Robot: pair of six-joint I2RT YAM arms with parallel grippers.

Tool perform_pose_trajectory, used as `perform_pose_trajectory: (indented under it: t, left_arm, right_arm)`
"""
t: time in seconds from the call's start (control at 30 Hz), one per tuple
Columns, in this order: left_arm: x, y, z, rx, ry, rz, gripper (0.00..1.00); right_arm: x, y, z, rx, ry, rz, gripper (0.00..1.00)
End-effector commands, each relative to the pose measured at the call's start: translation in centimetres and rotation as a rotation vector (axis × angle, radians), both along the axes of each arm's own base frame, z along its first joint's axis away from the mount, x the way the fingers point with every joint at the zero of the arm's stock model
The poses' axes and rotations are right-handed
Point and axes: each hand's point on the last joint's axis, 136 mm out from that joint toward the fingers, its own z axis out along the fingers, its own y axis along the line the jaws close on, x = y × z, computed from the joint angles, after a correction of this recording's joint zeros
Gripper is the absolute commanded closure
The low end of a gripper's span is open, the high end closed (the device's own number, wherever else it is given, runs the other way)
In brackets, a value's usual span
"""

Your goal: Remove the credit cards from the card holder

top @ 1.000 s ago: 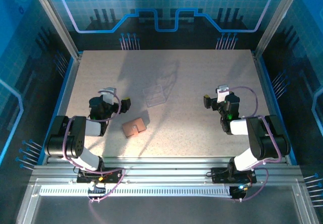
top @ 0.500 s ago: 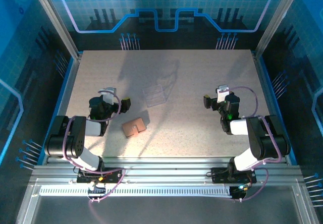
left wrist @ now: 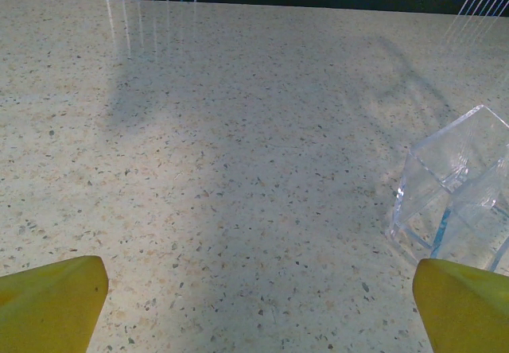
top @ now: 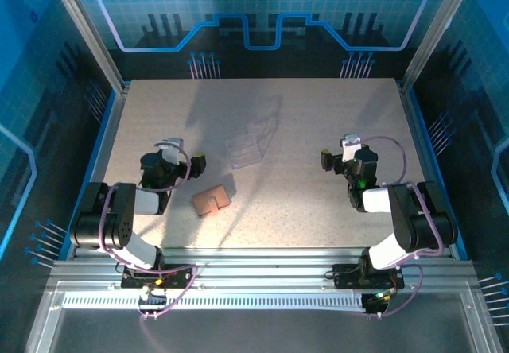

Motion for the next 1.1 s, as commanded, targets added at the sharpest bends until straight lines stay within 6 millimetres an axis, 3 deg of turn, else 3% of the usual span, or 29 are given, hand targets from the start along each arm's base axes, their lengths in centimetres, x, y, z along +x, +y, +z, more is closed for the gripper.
perform_pose_trajectory:
  t: [0.0, 0.23, 0.53, 0.7, 0.83, 1.07]
  left_arm:
    - [0.6, 0.4, 1.0, 0.007, -0.038, 0.004, 0.01]
    - [0.5, 0.7, 1.5, 0.010, -0.047, 0.024, 0.01]
    - [0.6, 2.8, 4.5, 0.047, -0.023, 0.195, 0.01]
    - [0.7, 2.8, 7.0, 0.012, 0.003, 0.262, 0.01]
    - [1.3, 1.3, 7.9, -0.133, 0.111, 0.247, 0.01]
    - [2.2, -4.8, 6.5, -0.377, 0.347, 0.112, 0.04]
  right_arm:
    - [0.5, -0.5, 1.0, 0.016, -0.041, -0.021, 0.00]
    - [0.5, -0.7, 1.6, 0.006, -0.044, -0.040, 0.00]
    - [0.7, 0.7, 5.0, -0.021, 0.040, -0.003, 0.00]
    - [1.2, 2.5, 6.8, 0.042, 0.098, 0.015, 0.00]
    - [1.6, 5.9, 7.6, 0.153, 0.177, 0.089, 0.05]
    - [2.2, 11.0, 7.0, 0.397, 0.339, 0.156, 0.10]
